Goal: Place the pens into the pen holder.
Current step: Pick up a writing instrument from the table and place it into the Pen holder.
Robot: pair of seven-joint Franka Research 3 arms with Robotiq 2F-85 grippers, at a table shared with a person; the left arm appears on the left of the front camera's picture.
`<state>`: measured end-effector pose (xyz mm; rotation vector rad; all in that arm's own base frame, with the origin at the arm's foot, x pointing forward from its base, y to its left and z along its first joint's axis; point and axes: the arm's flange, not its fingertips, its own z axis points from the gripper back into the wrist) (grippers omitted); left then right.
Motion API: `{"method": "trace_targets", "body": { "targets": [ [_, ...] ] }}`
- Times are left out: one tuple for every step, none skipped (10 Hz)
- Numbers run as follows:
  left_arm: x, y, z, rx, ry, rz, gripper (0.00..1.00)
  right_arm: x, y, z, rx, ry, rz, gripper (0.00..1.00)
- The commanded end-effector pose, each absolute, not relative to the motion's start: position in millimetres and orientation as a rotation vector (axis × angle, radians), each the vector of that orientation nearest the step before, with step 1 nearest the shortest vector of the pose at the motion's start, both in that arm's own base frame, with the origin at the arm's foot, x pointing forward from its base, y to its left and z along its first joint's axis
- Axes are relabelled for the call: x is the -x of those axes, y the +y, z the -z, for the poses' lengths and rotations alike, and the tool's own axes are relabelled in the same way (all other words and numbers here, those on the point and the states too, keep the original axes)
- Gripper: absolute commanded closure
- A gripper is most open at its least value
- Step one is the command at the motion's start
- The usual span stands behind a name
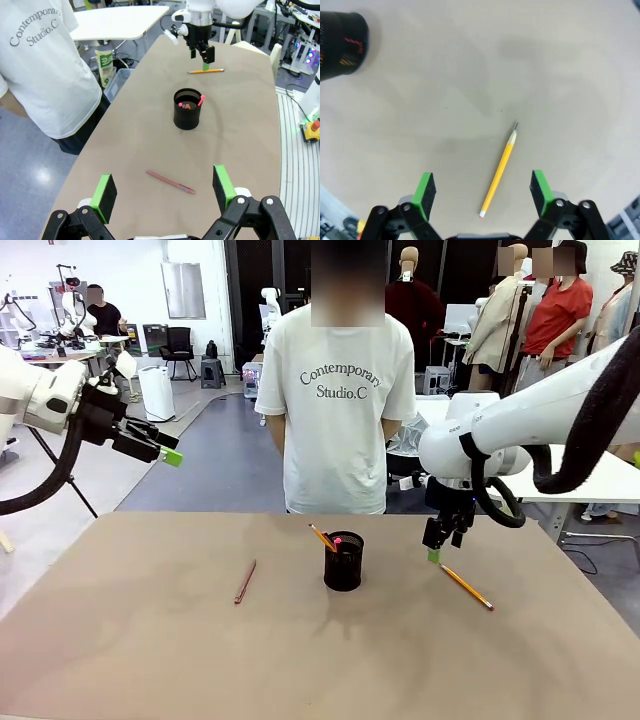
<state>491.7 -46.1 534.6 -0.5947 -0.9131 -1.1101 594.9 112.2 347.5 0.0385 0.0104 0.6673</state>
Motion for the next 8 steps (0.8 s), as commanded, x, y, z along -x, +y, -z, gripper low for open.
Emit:
{"method": "trace_targets", "body": {
  "targets": [
    [-492, -46, -537, 0.592, -0.916, 1.111, 0.0, -564, 99, -346, 0.001, -0.059, -0.6, 0.0],
    [-492, -46, -537, 0.592, -0.916, 1.111, 0.0, -563, 93, -344, -0.007, -0.066, -0.602, 0.0],
    [-492, -46, -537, 0.592, -0.916, 1.111, 0.0, -567, 90, -338, 0.009, -0.086, -0.599, 0.0],
    [-492, -46, -537, 0.592, -0.916, 1.111, 0.0, -571, 88, -335, -0.051, -0.068, -0.617, 0.0],
    [-492, -46, -537, 0.592, -0.916, 1.111, 0.0, -570, 93, -343, -0.018, -0.051, -0.624, 0.0],
    [-492, -46, -537, 0.592, -0.916, 1.111, 0.0, -570, 93, -343, -0.018, -0.051, -0.624, 0.0],
    [-492, -46, -537, 0.592, -0.916, 1.111, 0.0, -570, 93, -343, -0.018, -0.051, -0.624, 0.0],
    [-492, -46, -537, 0.592, -0.916, 1.111, 0.0, -570, 93, -343, -0.018, -0.051, -0.624, 0.0]
  ]
}}
